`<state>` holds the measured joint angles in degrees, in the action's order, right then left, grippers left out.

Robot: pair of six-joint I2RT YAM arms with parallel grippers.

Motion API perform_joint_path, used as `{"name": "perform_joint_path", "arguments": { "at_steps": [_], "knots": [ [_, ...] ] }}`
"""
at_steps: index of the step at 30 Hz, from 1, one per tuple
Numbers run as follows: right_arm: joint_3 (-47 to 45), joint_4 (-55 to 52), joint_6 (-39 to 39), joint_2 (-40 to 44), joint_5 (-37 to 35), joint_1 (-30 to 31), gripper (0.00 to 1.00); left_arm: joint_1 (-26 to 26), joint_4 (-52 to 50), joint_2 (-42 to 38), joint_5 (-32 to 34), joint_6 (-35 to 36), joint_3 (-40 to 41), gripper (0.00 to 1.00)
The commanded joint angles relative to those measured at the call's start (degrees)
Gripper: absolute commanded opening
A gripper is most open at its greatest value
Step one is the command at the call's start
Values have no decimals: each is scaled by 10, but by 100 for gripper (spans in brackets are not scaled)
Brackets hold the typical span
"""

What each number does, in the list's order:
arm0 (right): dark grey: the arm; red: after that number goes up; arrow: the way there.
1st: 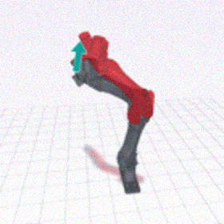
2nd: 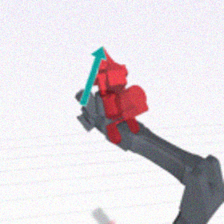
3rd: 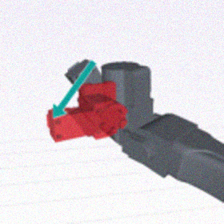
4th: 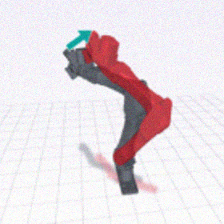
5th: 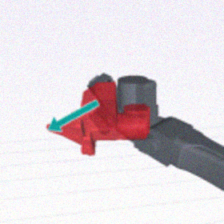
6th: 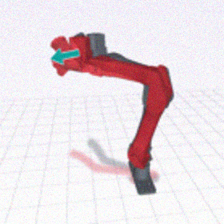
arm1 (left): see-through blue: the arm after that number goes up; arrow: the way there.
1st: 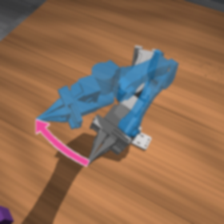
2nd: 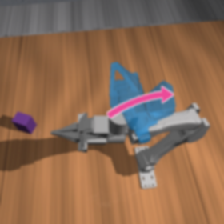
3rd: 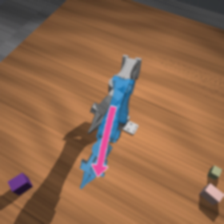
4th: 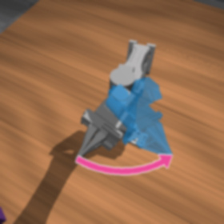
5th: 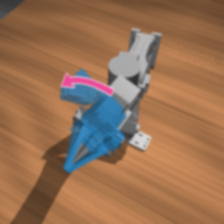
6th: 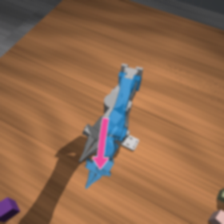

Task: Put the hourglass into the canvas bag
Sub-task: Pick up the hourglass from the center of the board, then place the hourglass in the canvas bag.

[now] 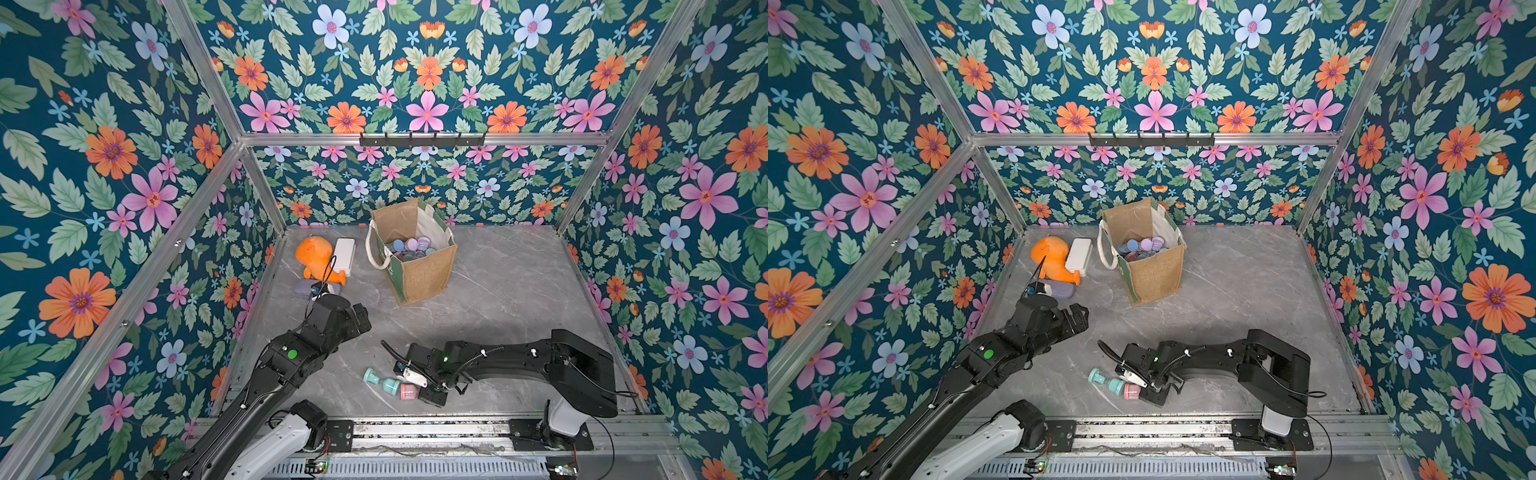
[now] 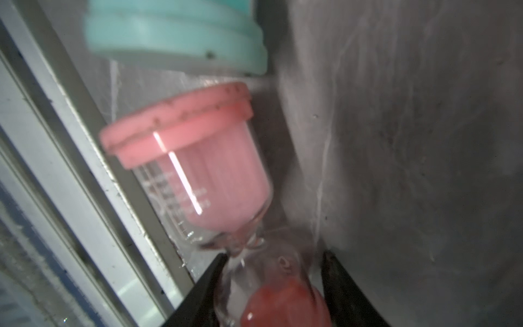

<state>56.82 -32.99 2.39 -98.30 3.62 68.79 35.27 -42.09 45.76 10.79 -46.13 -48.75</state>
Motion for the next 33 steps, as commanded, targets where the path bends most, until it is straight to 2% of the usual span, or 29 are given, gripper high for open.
{"name": "perform_joint_path", "arguments": {
  "at_steps": [1, 4, 10, 12, 16, 21, 26, 33],
  "knots": [
    [-6, -23, -10, 8, -18, 0, 50, 0, -4, -2, 7, 3, -2, 100],
    [-6, -22, -11, 6, -21, 0, 44, -1, -4, -4, 8, 2, -5, 100],
    [-9, -14, -15, 20, -22, -1, 39, 0, -4, -10, 8, -3, -10, 100],
    [-7, -17, -18, 26, -21, -2, 33, 0, -4, -11, 10, -2, -12, 100],
    [-4, -15, -30, 65, -11, -14, 32, 0, 2, -11, 11, -2, -19, 100],
    [13, -27, -57, 131, 11, -58, 32, -1, 7, -10, 17, 1, -35, 100],
    [96, -64, -87, 169, 17, -111, 32, -1, 28, 4, 21, 16, -62, 100],
    [254, -90, -130, 144, 42, -200, 32, 0, 75, 48, 17, 52, -95, 100]
  ]
}}
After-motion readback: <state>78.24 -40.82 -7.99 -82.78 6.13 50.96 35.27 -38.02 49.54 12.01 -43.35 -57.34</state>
